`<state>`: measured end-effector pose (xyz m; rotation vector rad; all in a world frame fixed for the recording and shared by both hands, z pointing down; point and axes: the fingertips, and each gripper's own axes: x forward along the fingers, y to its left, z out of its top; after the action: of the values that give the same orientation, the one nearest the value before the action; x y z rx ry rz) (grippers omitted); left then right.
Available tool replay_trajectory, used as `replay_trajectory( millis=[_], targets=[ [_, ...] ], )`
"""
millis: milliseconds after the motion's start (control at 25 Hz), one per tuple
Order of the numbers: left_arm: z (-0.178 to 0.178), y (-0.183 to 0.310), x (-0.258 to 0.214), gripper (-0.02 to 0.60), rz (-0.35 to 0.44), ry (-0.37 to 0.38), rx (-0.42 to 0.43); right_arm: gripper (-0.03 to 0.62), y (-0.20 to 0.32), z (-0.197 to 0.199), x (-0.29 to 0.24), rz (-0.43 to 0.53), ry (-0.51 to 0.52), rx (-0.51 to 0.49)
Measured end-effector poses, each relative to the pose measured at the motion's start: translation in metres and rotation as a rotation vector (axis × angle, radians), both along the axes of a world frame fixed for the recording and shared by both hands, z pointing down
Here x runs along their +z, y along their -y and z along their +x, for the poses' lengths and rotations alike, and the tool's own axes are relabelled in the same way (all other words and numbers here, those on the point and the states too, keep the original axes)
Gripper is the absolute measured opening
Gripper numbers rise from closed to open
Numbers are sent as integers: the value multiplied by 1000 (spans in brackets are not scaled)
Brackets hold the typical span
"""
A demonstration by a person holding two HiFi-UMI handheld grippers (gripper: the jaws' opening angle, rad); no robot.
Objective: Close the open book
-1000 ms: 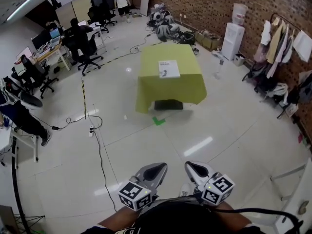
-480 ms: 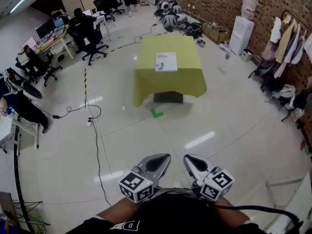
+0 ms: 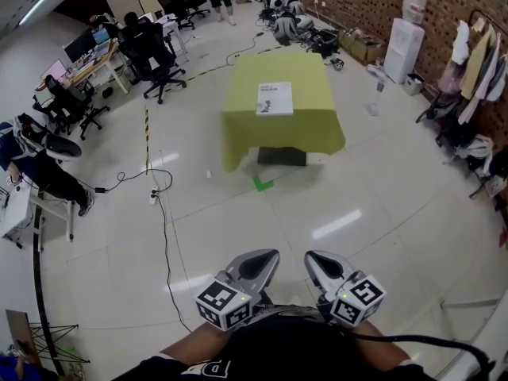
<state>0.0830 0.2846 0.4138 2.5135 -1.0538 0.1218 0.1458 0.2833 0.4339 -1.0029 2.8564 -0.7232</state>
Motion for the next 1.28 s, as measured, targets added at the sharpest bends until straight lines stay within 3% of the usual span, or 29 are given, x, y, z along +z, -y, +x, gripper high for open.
replay_trajectory(
  millis=[320,680,960,1280],
  targets=[
    [2,51,-3,8,3,33,30,6,49,17,3,2,16,69],
    [-4,118,-11,8,23,52,117,6,112,1,-5,20,19,122],
    [-39,178,-18,8,28,18,165,6,168,-37,-14,24,-16,162],
    [-107,245,-12,8,35,3,195,6,233,-98,-10,11,-45,204]
  ],
)
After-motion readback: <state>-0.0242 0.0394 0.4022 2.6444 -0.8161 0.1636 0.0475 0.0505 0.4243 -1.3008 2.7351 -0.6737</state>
